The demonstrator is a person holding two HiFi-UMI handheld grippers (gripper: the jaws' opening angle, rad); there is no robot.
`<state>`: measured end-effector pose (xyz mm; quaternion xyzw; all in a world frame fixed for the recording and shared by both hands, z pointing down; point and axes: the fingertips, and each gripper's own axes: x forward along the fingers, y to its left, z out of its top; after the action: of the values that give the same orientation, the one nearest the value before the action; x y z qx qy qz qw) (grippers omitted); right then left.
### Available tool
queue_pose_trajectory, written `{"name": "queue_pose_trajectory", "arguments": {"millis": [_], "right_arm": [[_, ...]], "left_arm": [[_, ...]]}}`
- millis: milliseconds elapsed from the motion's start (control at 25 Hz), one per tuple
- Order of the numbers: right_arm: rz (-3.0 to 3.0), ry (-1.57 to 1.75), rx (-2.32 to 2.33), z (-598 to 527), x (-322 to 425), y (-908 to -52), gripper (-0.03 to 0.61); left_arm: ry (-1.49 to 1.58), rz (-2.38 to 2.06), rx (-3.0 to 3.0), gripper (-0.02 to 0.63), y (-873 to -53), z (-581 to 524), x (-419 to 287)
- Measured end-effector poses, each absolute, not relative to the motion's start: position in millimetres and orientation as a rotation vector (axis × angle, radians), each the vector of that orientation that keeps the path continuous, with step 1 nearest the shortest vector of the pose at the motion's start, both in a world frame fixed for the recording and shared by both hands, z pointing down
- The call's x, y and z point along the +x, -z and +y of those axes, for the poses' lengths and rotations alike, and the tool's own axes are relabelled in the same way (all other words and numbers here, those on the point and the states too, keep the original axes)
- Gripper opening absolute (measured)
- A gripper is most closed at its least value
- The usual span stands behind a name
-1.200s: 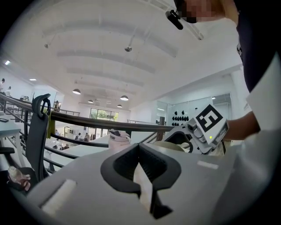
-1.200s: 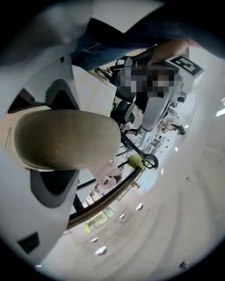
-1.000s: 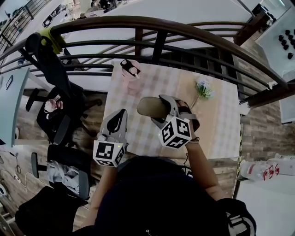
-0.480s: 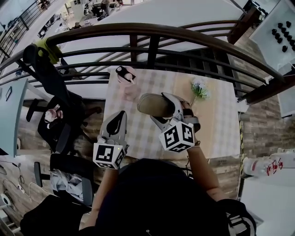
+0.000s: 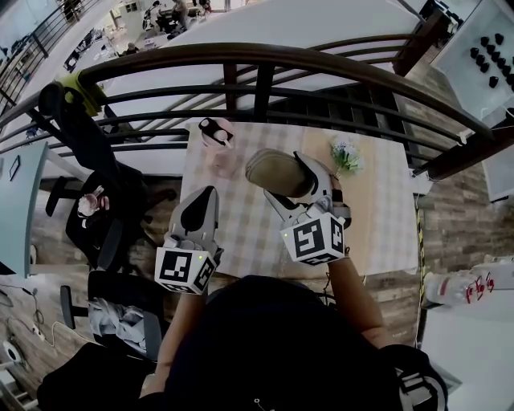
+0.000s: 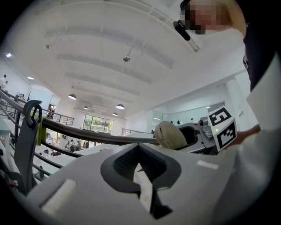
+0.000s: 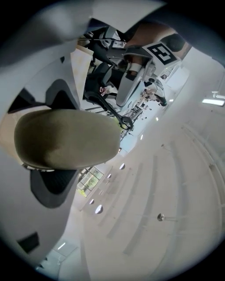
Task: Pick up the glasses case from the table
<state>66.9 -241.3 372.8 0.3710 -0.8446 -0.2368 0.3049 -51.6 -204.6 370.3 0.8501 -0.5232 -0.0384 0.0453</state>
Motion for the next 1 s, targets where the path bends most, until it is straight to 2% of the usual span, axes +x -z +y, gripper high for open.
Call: {"name": "queue_pose_trajectory", "arguments": {"millis": [400,1000], "right_arm": [[-2.324,0.613,1.19,-246,82,-341,0.377],[-2.631,0.262,1.558,-253,111,-315,0.377]], "left_arm": [[0.153,-1.629,2.585,0.008,-356,-211,-55],[0.197,-1.694,2.584,0.008,-335,-213,-57]]}}
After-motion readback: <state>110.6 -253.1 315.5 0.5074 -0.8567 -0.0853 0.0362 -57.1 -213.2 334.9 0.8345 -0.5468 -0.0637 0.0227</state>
